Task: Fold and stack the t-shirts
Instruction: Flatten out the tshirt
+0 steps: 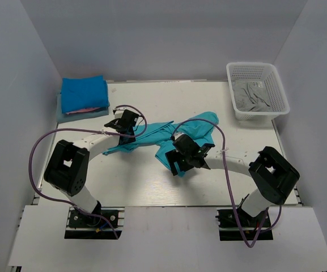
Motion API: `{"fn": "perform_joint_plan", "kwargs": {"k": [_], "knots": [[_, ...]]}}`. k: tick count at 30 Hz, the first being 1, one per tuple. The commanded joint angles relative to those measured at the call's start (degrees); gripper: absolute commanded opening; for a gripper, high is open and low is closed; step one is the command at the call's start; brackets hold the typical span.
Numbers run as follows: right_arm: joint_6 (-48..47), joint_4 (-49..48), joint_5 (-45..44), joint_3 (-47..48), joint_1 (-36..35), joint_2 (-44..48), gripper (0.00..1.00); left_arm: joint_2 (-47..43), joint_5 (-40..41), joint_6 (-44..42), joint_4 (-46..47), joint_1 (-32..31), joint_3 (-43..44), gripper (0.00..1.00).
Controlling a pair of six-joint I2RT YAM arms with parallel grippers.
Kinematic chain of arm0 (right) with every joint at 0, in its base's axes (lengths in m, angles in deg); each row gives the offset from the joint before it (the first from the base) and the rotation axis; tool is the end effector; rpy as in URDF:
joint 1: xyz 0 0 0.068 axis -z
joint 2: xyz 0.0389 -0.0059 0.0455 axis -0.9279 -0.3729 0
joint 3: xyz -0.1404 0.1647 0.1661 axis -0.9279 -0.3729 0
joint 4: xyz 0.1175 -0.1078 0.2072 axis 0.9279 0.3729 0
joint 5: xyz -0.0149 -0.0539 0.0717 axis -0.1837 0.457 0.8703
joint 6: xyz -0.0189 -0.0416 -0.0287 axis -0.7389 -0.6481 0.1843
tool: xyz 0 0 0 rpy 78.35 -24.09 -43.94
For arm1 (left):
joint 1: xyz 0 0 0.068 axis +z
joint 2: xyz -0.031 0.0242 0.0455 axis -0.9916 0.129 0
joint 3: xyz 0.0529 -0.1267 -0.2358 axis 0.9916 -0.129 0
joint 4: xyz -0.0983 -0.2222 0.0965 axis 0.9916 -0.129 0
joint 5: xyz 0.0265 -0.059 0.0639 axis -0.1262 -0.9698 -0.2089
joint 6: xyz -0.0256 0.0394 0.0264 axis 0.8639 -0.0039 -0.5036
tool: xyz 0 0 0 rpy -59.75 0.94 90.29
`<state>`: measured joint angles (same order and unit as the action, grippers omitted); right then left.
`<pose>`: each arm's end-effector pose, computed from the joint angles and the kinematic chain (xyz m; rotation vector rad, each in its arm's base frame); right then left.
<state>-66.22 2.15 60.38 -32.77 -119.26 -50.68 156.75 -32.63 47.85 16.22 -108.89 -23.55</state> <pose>0.1930 0.2320 0.1675 -0.6257 2.4912 0.3202 0.2923 -0.1269 0.1858 -0.2856 2.4784 0.2017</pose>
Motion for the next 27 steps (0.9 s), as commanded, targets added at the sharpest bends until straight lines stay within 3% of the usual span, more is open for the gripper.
{"fn": "perform_joint_plan", "kwargs": {"k": [1, 6, 9, 16, 21, 22, 25, 27], "knots": [[0.2, 1.2, -1.8, 1.2, -1.0, 0.5, 0.90, -1.7, 1.8, 0.8, -0.3, 0.2, 1.7, 0.55], [-0.1, 1.4, -2.3, 2.1, -1.6, -0.3, 0.90, 3.2, 1.3, 0.8, -0.3, 0.2, 4.5, 0.56], [-0.1, 1.4, -2.8, 2.2, -1.7, -0.2, 0.90, 5.5, 1.9, 0.8, -2.1, 0.2, 5.6, 0.46], [0.0, 1.8, -4.4, 2.4, -1.8, -0.7, 0.90, 9.5, 4.8, 2.8, -5.5, 0.2, 9.1, 0.45], [-0.4, 1.8, -5.5, 3.2, -2.0, -2.3, 0.90, 9.5, 5.4, 4.0, -6.7, 0.2, 10.3, 0.24], [-0.1, 1.8, -5.6, 3.3, -2.1, -3.1, 0.87, 9.5, 6.2, 5.3, -7.4, 0.2, 11.3, 0.16], [0.3, 1.8, -6.2, 3.8, -2.5, -3.8, 0.70, 9.5, 8.2, 6.5, -10.6, 0.2, 13.6, 0.03], [0.8, 2.1, -6.5, 4.1, -2.5, -4.4, 0.43, 7.9, 9.5, 6.5, -11.1, 0.2, 13.6, 0.00]]}}
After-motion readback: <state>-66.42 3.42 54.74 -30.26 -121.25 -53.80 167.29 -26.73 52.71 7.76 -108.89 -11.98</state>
